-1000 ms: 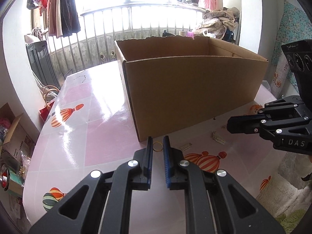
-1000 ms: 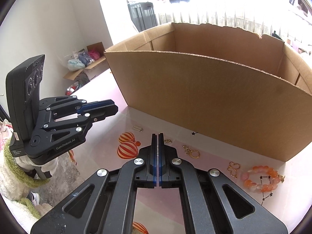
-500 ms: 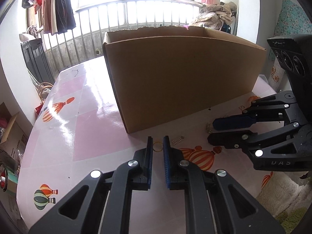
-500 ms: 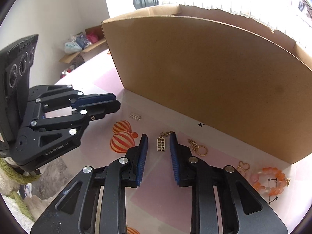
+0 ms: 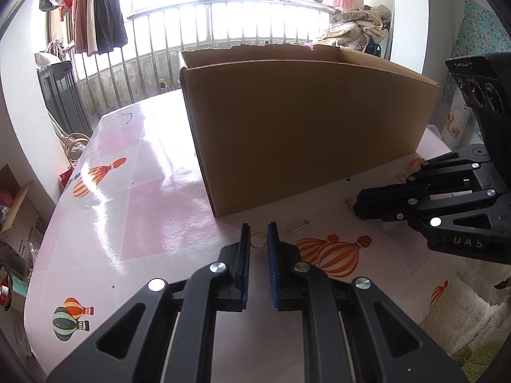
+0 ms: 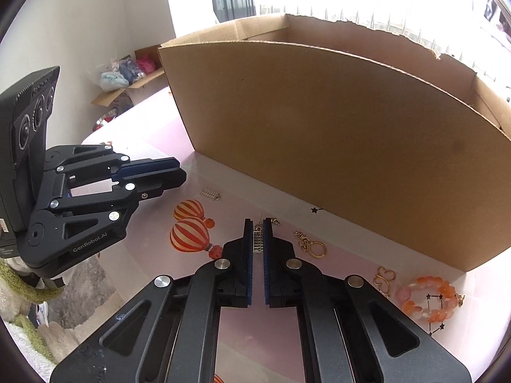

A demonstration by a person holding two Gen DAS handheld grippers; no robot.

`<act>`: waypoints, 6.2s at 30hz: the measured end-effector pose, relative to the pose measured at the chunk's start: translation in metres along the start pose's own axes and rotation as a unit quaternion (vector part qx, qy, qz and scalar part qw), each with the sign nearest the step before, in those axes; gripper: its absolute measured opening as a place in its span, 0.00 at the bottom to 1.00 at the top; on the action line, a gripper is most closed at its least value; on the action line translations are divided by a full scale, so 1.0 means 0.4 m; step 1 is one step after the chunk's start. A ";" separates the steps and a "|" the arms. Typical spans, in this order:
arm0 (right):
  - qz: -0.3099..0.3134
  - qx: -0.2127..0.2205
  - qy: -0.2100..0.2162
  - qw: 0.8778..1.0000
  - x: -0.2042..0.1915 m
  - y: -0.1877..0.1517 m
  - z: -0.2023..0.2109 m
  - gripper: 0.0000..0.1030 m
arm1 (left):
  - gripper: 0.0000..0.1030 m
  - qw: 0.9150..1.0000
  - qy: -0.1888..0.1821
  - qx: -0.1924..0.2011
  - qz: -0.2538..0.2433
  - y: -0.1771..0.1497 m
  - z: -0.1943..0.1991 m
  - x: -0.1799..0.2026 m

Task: Organize jewelry
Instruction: 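Lift the gold charm with the right gripper over the box, then open the right gripper to drop the gold charm into the box, then move the right gripper back to the gold charms and orange bracelet, then lower the right gripper onto a small gold charm beside the orange bracelet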

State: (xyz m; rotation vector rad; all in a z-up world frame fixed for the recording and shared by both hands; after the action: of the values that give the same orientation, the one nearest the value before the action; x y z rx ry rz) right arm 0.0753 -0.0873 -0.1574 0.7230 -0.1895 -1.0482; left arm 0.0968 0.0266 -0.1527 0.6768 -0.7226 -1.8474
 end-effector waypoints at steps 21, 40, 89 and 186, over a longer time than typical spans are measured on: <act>-0.010 0.105 0.010 0.994 -0.001 0.105 0.220 0.03 | 0.10 0.997 0.000 0.083 -0.011 0.136 0.164 0.011; -0.097 0.078 0.006 0.992 0.277 0.300 0.244 0.04 | 0.10 0.998 -0.065 0.009 0.006 0.483 -0.054 0.130; -0.082 0.117 0.035 0.989 0.142 0.148 0.401 0.17 | 0.27 0.998 -0.032 0.007 0.051 0.336 0.183 -0.049; -0.093 0.097 -0.034 0.990 0.086 -0.094 0.208 0.17 | 0.04 0.995 0.047 -0.078 0.031 0.023 -0.057 0.053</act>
State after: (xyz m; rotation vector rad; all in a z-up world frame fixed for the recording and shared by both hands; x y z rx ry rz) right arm 0.0264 -0.1652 -0.1245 0.8939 -0.2896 -1.2445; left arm 0.1114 0.0000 -0.1638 0.6281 -0.5273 -1.7822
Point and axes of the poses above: each gripper's, at about its wrist camera, not at the fingertips, and z roughly against the way its jaws point, x to its right, y to its top, the point moved 10 cm from there along -z, roughly the way its jaws point, and after that the axes turned 9 degrees about y, right-handed, at the moved point
